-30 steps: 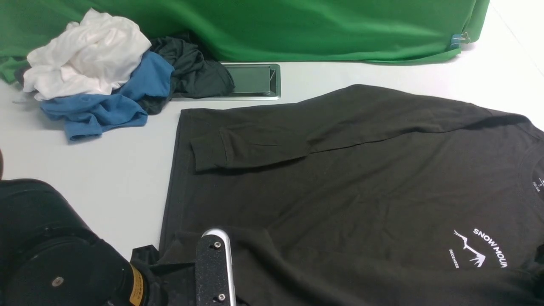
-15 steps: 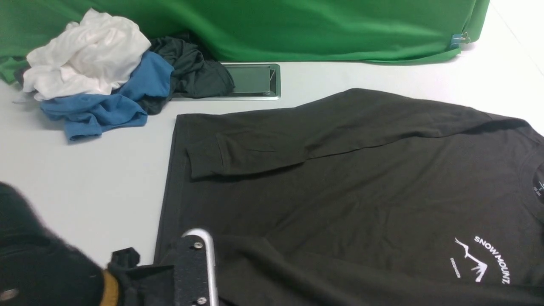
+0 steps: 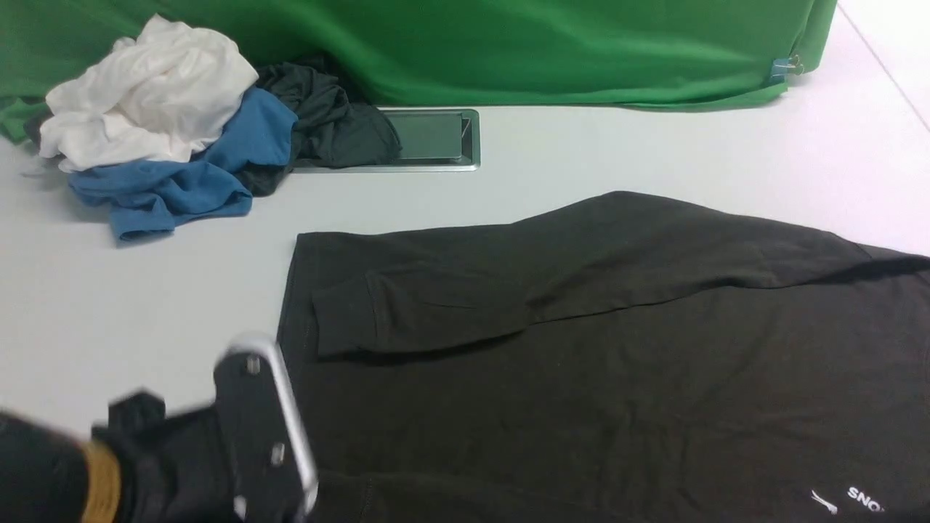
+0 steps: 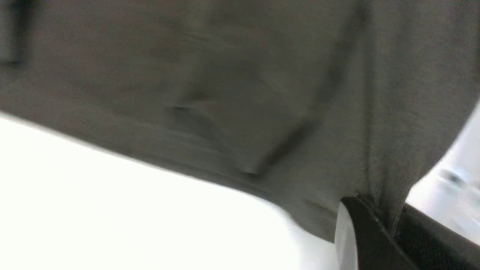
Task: Fold a long-sleeved shirt on a white desktop.
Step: 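Fold the black garment in half by bringing its near edge over to the far edge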
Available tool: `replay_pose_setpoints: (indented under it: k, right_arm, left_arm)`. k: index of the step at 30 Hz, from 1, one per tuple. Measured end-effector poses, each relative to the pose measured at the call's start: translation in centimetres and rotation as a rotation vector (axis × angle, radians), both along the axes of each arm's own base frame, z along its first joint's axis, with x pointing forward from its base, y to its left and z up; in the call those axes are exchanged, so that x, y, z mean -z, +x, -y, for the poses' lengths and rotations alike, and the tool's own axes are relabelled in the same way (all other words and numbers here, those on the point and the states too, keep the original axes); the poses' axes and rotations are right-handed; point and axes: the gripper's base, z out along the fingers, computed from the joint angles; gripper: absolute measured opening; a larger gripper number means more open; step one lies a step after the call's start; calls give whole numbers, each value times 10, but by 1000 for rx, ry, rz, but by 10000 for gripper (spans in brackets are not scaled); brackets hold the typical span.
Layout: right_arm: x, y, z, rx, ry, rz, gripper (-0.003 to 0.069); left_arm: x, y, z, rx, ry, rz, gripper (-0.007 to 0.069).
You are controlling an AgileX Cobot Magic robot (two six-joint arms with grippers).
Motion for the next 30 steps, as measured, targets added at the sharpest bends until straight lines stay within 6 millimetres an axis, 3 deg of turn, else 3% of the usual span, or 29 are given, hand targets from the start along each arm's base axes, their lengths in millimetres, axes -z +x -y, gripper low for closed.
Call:
replay_pose_setpoints:
  k: [7, 9, 12, 15, 18, 25, 30]
  right_arm:
    - [-6, 77, 15, -21, 58, 88, 73]
    - [-5, 88, 17, -29, 63, 101, 72]
    - [-10, 123, 25, -47, 73, 138, 72]
    - [-9, 149, 28, -73, 95, 153, 72]
    - [-11, 179, 27, -113, 106, 182, 72]
    - [-22, 225, 29, -152, 109, 234, 72]
    - [-11, 252, 33, -167, 125, 200, 72]
  left_arm:
    - [2, 69, -3, -212, -10, 36, 32]
    - [3, 79, -4, -228, -15, 50, 32]
    - [4, 116, -10, -299, -42, 88, 32]
    - [8, 139, -17, -353, -50, 75, 32]
    - [17, 160, -25, -380, -44, 47, 32]
    - [20, 194, -37, -418, -54, 76, 32]
    - [29, 218, -47, -449, -46, 70, 32]
